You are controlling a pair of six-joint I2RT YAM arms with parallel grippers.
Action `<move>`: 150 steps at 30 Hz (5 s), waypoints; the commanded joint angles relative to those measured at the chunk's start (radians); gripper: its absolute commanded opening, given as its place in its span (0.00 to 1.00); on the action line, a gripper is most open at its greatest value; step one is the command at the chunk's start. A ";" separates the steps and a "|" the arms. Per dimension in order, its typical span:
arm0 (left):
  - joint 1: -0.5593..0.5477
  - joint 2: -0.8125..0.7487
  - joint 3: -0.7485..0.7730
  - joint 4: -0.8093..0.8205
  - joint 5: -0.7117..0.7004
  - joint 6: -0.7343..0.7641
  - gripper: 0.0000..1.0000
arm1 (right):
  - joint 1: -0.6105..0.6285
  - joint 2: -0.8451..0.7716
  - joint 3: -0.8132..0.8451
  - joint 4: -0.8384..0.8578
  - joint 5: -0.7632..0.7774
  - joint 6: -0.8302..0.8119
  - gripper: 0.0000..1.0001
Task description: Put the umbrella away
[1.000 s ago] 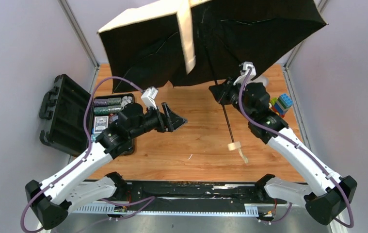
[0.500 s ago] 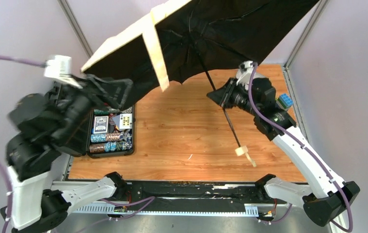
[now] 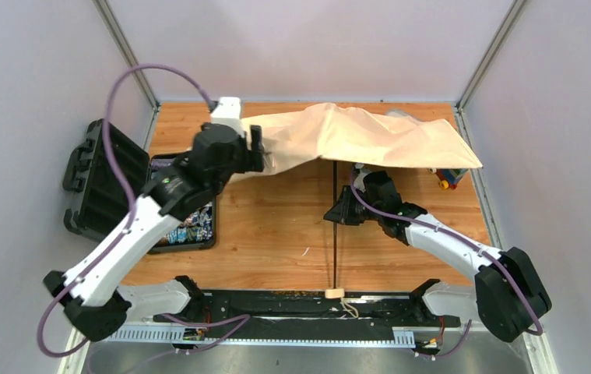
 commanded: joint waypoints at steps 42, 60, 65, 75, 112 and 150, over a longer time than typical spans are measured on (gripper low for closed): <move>0.207 -0.147 0.388 -0.109 0.509 -0.100 0.81 | 0.022 -0.243 0.270 -0.278 -0.189 0.331 0.00; 0.207 0.069 -0.220 0.276 0.291 -0.046 0.78 | 0.048 0.090 -0.107 0.015 -0.171 0.193 0.00; 0.207 0.125 -0.375 0.384 0.365 -0.116 0.76 | 0.054 0.113 -0.077 -0.053 -0.133 0.132 0.09; 0.207 0.048 -0.178 0.162 0.327 -0.083 0.78 | 0.069 -0.200 0.258 -0.461 -0.066 0.012 0.68; 0.237 0.421 -0.308 0.398 0.464 -0.159 0.77 | 0.010 0.198 0.270 -0.046 0.353 -0.255 0.62; 0.317 0.774 -0.194 0.416 0.585 -0.097 0.76 | -0.425 0.460 0.343 -0.082 -0.133 -0.281 0.85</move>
